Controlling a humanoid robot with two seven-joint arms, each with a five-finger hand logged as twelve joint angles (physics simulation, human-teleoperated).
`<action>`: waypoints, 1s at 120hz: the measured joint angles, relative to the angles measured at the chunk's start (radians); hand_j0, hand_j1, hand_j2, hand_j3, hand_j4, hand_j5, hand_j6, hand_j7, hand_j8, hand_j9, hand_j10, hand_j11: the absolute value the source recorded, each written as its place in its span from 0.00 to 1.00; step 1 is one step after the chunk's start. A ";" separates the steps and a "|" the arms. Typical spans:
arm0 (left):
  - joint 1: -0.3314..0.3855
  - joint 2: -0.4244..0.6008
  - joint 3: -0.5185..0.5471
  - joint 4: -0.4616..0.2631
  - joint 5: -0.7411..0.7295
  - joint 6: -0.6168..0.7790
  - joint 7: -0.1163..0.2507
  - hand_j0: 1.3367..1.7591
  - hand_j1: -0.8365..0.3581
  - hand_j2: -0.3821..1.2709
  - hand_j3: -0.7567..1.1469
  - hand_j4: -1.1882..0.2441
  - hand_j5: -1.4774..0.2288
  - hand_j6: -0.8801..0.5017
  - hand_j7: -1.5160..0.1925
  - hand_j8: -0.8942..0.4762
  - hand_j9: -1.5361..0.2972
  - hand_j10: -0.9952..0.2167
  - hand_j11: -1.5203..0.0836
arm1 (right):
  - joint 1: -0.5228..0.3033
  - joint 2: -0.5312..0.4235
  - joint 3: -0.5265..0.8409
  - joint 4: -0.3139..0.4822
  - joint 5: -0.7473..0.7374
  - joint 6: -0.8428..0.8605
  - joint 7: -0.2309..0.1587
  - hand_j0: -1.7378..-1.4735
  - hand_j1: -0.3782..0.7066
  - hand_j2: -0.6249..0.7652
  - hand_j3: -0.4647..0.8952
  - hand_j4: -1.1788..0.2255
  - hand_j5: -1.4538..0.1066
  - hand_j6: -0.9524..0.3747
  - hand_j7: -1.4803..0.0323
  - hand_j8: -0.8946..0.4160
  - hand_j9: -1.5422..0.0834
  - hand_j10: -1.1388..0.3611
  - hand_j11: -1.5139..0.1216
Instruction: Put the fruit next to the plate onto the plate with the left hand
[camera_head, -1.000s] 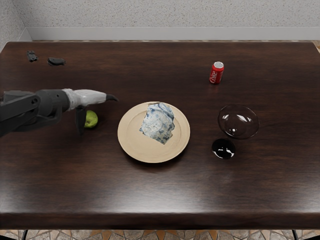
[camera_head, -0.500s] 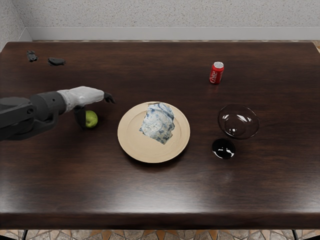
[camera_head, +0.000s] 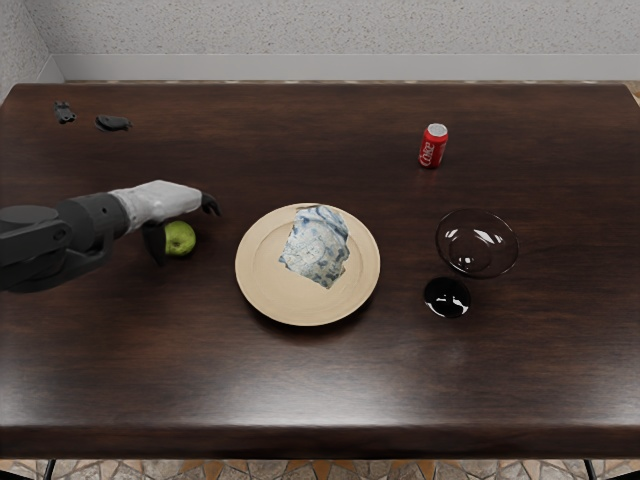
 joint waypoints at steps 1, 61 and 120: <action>0.000 0.001 0.000 0.000 0.000 0.000 0.000 0.76 0.71 0.27 0.40 0.63 0.65 0.43 0.67 0.44 0.64 0.58 0.72 | 0.000 0.000 0.000 0.000 0.000 0.000 0.000 0.30 0.03 0.45 0.34 0.84 0.93 0.72 0.98 0.68 0.95 0.76 0.93; 0.003 0.025 0.006 -0.019 0.000 0.002 0.023 0.76 0.59 0.28 0.40 0.55 0.56 0.34 0.58 0.36 0.55 0.49 0.62 | 0.000 0.000 0.000 0.000 0.000 0.000 0.000 0.30 0.03 0.45 0.34 0.84 0.93 0.72 0.98 0.68 0.95 0.76 0.93; 0.006 0.046 0.006 -0.042 0.001 0.002 0.030 0.76 0.53 0.29 0.40 0.50 0.52 0.31 0.54 0.31 0.51 0.44 0.57 | 0.000 0.000 -0.001 0.000 0.000 0.000 0.000 0.30 0.03 0.45 0.34 0.84 0.93 0.72 0.98 0.68 0.95 0.76 0.93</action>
